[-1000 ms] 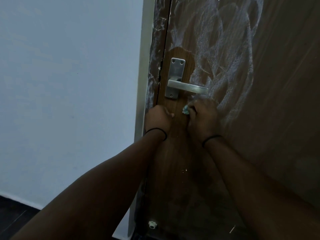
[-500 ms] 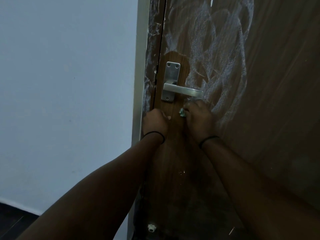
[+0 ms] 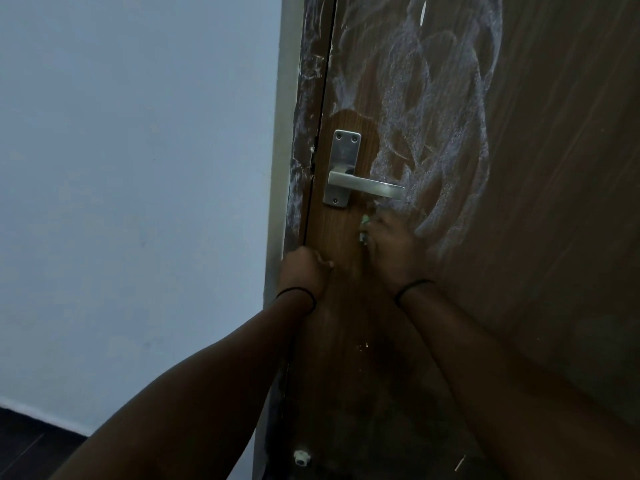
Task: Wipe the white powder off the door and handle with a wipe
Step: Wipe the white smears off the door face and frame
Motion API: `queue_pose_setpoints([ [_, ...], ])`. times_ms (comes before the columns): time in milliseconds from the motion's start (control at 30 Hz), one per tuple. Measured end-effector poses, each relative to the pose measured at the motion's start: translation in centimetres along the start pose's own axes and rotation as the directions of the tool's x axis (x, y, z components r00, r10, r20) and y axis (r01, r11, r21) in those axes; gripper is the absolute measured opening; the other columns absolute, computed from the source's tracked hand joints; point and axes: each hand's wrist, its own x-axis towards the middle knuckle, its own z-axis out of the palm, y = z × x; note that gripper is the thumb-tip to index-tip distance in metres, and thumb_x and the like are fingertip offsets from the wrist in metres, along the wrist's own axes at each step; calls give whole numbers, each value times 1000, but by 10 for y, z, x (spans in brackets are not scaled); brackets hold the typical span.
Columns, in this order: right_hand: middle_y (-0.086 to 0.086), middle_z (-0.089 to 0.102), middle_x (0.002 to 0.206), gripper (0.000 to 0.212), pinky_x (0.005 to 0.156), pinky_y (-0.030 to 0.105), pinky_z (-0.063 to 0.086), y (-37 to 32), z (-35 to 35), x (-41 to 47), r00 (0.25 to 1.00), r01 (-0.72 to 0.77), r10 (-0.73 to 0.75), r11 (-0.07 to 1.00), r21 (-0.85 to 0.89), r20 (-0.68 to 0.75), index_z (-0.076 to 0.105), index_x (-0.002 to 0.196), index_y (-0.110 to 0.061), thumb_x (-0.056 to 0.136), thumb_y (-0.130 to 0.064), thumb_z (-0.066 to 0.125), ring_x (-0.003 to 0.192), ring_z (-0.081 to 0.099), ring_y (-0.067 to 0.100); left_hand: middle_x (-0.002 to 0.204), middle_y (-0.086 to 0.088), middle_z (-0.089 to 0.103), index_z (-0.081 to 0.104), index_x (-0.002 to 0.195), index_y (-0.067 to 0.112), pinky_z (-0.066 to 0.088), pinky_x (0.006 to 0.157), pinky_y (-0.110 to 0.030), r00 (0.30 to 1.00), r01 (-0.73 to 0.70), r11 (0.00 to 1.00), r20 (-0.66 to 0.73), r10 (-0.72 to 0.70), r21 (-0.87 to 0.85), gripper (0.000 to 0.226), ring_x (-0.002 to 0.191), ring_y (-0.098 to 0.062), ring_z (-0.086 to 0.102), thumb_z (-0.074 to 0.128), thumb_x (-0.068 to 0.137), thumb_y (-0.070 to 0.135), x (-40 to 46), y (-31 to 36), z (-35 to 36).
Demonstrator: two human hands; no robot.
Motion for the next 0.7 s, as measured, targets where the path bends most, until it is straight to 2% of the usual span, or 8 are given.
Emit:
queue_pose_setpoints([
  [100, 14, 58, 98, 11, 72, 37, 49, 2, 10, -28, 990, 88, -81, 995, -56, 113, 65, 93, -1, 93, -8, 56, 89, 56, 28, 69, -2, 61, 56, 58, 24, 49, 68, -29, 1000, -24, 1000, -7, 24, 6, 33, 71, -21, 61, 65, 89, 31, -3, -3, 2],
  [167, 11, 57, 99, 16, 73, 33, 45, 17, 7, -47, 984, 48, -43, 998, -28, 173, 64, 94, -5, 94, -15, 51, 91, 55, 28, 73, 0, 62, 56, 60, 25, 46, 67, -28, 999, -36, 999, -3, 36, 16, 31, 73, -18, 61, 63, 90, 31, -2, -8, 1],
  [233, 7, 58, 96, 20, 69, 23, 39, 27, 4, -53, 992, -46, 44, 999, 13, 121, 64, 91, -8, 94, -20, 49, 89, 55, 25, 73, 1, 63, 56, 61, 27, 47, 67, -28, 999, -40, 999, -22, 40, 22, 31, 73, -17, 61, 62, 91, 32, -1, -13, -2],
  [333, 8, 58, 110, 22, 73, 14, 28, 23, 21, -39, 970, -238, 235, 971, 32, 64, 66, 108, -7, 95, -11, 49, 99, 53, 24, 67, 5, 58, 53, 60, 27, 46, 64, -29, 997, -26, 999, -73, 28, 29, 33, 69, -16, 59, 60, 91, 33, -3, -20, 1],
  [400, 1, 54, 109, 25, 74, 13, 27, 7, 39, -30, 971, -228, 226, 974, 12, 76, 62, 113, -12, 98, -18, 43, 97, 50, 17, 67, 5, 56, 50, 61, 27, 46, 63, -28, 995, -8, 999, -98, 11, 33, 32, 69, -17, 58, 59, 91, 34, -7, -23, 6],
  [533, 8, 55, 102, 12, 70, 34, 44, -18, 58, -42, 985, -46, 44, 999, 8, 165, 60, 98, -10, 95, -13, 49, 92, 53, 26, 63, 7, 50, 44, 61, 29, 42, 59, -27, 990, -26, 998, -135, 34, 57, 33, 65, -19, 56, 56, 91, 34, -9, -28, 10],
  [600, 5, 53, 94, 7, 64, 30, 39, -11, 49, -53, 988, -12, 3, 998, 59, 153, 57, 91, -12, 94, -14, 51, 83, 52, 19, 62, 10, 50, 45, 63, 29, 39, 58, -26, 986, -71, 996, -146, 78, 56, 31, 64, -16, 55, 55, 93, 34, -7, -28, 7],
  [700, -1, 56, 103, 14, 71, 21, 37, 19, 28, -58, 985, -118, 111, 992, 44, 132, 62, 100, -19, 95, -18, 49, 91, 54, 16, 69, 14, 52, 49, 73, 32, 33, 53, -20, 960, -187, 982, -208, 189, 27, 22, 63, -4, 51, 53, 95, 32, -4, -20, 0],
])
